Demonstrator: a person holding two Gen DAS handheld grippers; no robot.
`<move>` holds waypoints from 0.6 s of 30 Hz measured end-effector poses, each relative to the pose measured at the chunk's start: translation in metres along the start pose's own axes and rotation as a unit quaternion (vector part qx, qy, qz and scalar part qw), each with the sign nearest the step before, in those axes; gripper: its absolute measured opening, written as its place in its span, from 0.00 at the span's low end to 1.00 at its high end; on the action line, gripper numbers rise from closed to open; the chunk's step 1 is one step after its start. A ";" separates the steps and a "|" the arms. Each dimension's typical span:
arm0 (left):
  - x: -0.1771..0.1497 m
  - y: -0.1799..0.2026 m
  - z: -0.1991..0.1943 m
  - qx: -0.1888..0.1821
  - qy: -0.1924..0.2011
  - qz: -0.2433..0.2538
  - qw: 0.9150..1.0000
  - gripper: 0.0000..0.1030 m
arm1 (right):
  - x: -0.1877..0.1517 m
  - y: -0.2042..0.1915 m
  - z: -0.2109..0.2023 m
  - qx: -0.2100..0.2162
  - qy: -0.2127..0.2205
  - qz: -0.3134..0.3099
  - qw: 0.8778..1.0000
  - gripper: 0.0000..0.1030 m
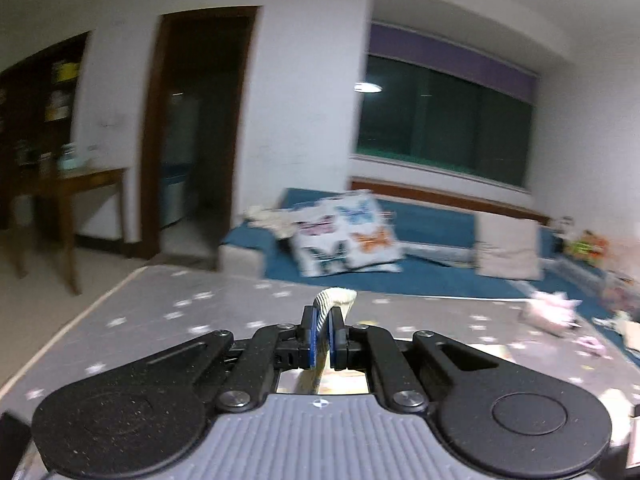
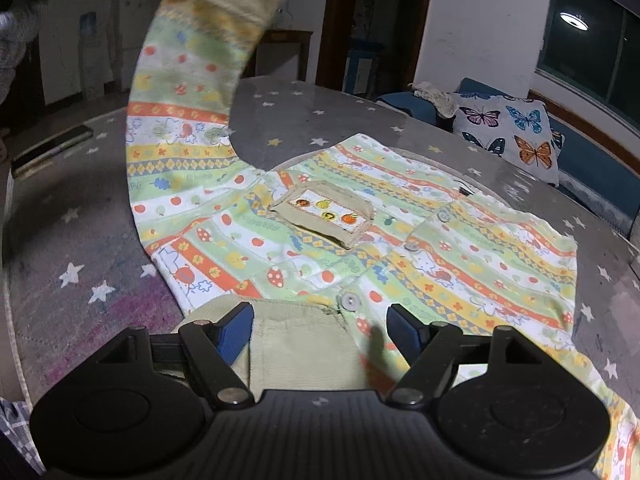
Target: Fold clothes
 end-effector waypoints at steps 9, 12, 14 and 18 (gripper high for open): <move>-0.013 0.130 0.026 -0.120 -0.030 0.031 0.992 0.06 | -0.013 0.038 -0.024 -0.023 0.011 0.044 0.999 0.73; -0.034 0.167 0.035 -0.159 -0.058 0.041 0.985 0.07 | -0.023 0.051 -0.028 -0.027 0.007 0.068 0.997 0.73; -0.055 0.188 0.041 -0.181 -0.084 0.058 0.978 0.09 | -0.029 0.058 -0.030 -0.029 0.003 0.081 0.996 0.73; -0.095 0.212 0.042 -0.211 -0.131 0.097 0.964 0.20 | -0.038 0.067 -0.035 -0.033 -0.001 0.097 0.995 0.73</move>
Point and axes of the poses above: each gripper's, at about its wrist camera, not at the fingertips, and z roughly the way its jaws point, y to its right, x to its top, the point moved 10 cm from there along z, roughly the way its jaws point, and after that the axes turned 3 degrees about y, right-handed, at the moved point
